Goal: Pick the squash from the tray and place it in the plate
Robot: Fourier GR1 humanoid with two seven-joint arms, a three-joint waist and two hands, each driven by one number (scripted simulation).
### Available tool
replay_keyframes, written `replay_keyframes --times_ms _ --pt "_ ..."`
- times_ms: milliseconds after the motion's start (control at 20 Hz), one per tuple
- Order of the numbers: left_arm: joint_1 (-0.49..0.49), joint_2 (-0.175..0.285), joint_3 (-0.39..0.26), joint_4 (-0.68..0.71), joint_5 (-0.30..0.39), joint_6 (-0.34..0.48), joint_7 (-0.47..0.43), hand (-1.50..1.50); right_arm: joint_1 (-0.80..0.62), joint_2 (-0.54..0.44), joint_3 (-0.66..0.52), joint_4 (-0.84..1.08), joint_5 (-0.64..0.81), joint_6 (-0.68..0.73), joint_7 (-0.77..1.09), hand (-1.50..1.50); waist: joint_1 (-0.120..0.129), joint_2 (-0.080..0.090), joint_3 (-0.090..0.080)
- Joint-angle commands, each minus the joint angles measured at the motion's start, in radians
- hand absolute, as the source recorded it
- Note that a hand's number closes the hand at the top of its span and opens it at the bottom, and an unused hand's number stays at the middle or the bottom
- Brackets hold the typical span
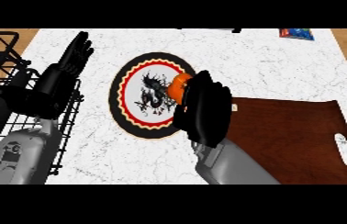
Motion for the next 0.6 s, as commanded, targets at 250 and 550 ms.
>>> replay_keyframes --times_ms 250,550 --pt "-0.031 0.017 0.014 0.018 0.006 -0.022 0.003 0.0 -0.2 0.012 -0.09 0.366 -0.179 -0.218 0.153 1.5 0.023 0.007 0.001" --pt "-0.025 -0.021 -0.027 0.003 -0.024 -0.001 -0.015 0.0 -0.25 0.012 -0.165 0.51 -0.307 -0.369 0.046 -1.5 0.049 0.016 0.003"
